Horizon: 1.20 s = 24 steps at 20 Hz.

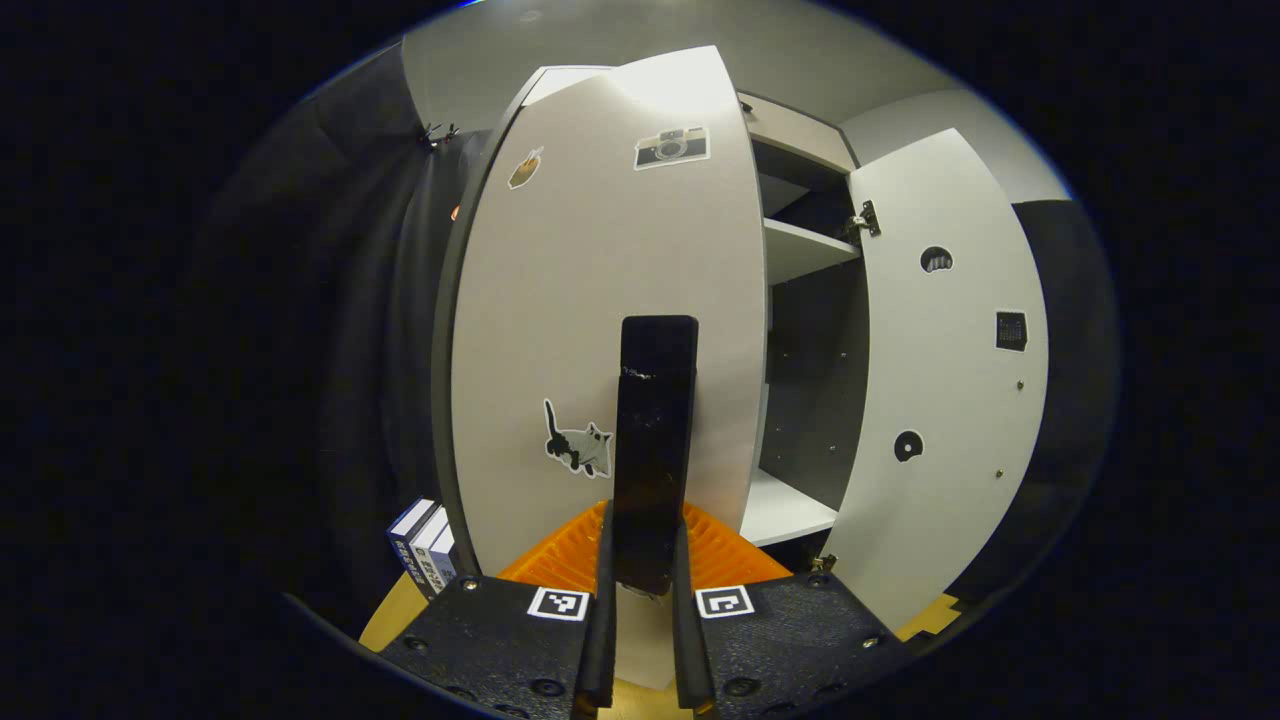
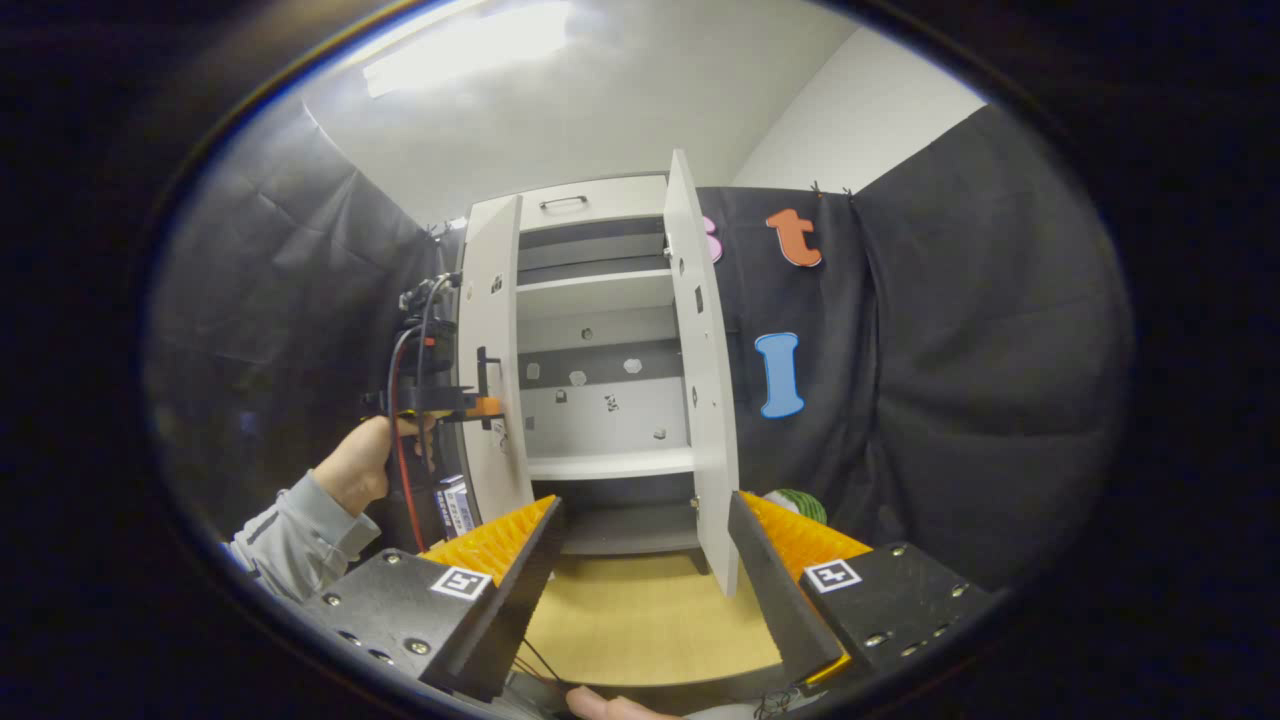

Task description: Open the right door of the double-door shoe cabinet with the right hand, and open the left door with the left hand.

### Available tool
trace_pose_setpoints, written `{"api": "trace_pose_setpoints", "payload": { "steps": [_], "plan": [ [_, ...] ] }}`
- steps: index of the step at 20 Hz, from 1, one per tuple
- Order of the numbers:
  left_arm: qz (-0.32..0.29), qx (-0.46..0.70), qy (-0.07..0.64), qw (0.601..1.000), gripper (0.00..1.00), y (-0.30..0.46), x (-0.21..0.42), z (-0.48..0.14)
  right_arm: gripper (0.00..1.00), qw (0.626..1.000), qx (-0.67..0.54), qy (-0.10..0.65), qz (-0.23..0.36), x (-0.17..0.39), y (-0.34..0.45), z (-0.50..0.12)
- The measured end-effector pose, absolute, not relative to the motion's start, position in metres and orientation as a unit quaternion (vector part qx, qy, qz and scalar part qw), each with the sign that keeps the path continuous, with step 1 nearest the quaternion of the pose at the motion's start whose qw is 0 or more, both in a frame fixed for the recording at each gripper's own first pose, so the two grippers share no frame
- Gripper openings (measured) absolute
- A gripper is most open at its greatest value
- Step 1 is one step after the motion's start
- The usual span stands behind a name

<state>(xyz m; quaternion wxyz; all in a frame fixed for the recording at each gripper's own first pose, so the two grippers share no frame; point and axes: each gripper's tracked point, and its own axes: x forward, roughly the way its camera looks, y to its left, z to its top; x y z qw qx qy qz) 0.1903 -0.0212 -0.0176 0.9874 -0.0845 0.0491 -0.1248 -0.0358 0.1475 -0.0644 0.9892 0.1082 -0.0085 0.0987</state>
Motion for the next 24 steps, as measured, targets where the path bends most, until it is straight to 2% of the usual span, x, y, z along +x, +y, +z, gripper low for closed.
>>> {"api": "trace_pose_setpoints", "payload": {
  "steps": [1, 6, 13, 14, 15, 16, 24],
  "plan": [
    [-0.126, -0.089, 0.050, 0.987, 0.25, -0.019, 0.189, -0.018, 0.98, 0.990, 0.103, -0.008, 0.097, -0.034, 0.150, -0.064],
    [-0.118, -0.072, 0.044, 0.989, 0.24, -0.008, 0.172, -0.020, 1.00, 0.990, 0.098, -0.009, 0.102, -0.036, 0.162, -0.066],
    [-0.103, -0.060, 0.040, 0.992, 0.22, 0.007, 0.165, -0.021, 0.98, 0.988, 0.106, -0.011, 0.108, -0.038, 0.178, -0.068],
    [-0.100, -0.058, 0.038, 0.993, 0.22, 0.010, 0.165, -0.019, 0.93, 0.988, 0.106, -0.008, 0.109, -0.038, 0.179, -0.069],
    [-0.097, -0.059, 0.037, 0.993, 0.21, 0.013, 0.164, -0.020, 0.93, 0.989, 0.105, -0.006, 0.108, -0.039, 0.181, -0.072],
    [-0.093, -0.059, 0.037, 0.993, 0.21, 0.017, 0.164, -0.019, 0.98, 0.989, 0.105, -0.003, 0.107, -0.039, 0.179, -0.073],
    [-0.032, -0.023, 0.034, 0.999, 0.18, 0.080, 0.149, -0.023, 0.98, 0.989, 0.119, 0.005, 0.091, -0.026, 0.181, -0.081]
  ]
}}
